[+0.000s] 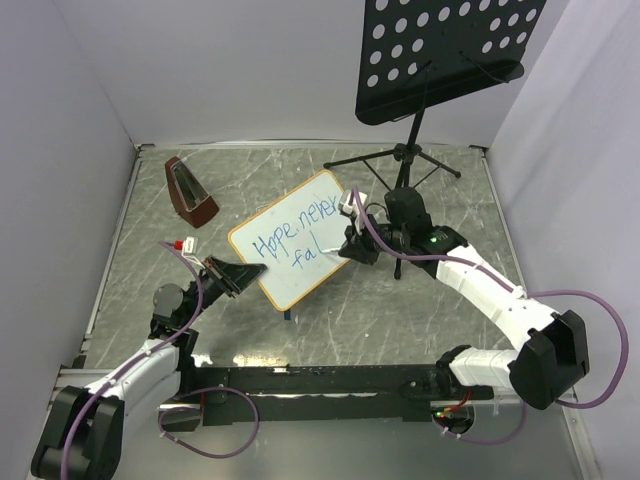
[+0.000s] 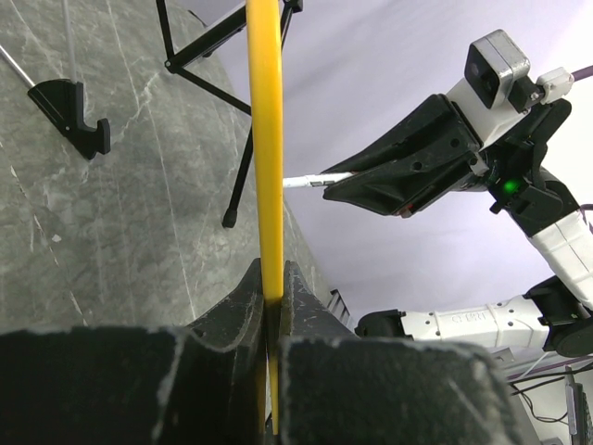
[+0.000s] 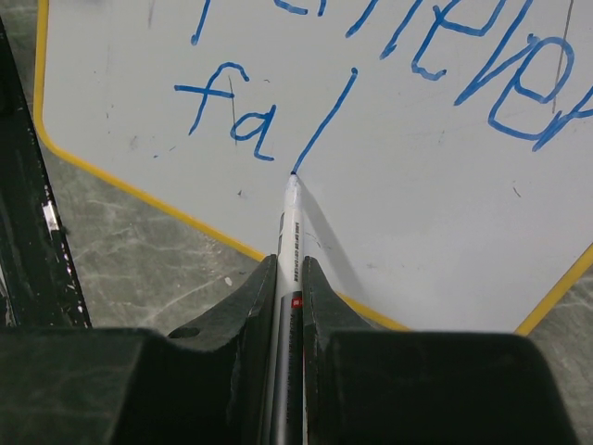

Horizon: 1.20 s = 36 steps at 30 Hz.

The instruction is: Write a sentence on the whiteboard

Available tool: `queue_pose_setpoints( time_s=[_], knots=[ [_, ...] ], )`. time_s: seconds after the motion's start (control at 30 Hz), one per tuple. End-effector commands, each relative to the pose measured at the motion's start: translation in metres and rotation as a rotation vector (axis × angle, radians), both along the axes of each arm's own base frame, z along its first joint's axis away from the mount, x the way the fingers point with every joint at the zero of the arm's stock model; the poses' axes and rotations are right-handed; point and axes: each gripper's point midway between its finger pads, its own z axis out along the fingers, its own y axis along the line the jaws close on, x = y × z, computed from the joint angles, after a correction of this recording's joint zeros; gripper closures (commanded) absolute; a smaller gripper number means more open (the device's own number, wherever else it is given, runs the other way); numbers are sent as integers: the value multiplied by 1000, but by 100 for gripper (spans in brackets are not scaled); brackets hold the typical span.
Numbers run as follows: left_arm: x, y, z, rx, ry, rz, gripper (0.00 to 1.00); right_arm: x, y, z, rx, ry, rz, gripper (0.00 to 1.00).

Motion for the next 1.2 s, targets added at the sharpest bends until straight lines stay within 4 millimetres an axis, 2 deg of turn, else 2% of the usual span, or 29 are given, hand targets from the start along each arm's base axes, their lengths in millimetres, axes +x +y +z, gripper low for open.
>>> queue_pose_setpoints(
  time_s=[0.0,0.4,0.7,1.17],
  knots=[
    [-14,2,21,-47,-129,-12,99,13,7,27,46,-61,-5,100],
    [-14,2,21,-48,-131,-16,99,20,19,30,64,-37,10,100],
    [-13,2,23,-48,-137,-15,99,9,23,25,65,-9,61,100],
    [-12,4,22,-45,-134,1,99,-10,10,4,14,24,76,100]
  ],
)
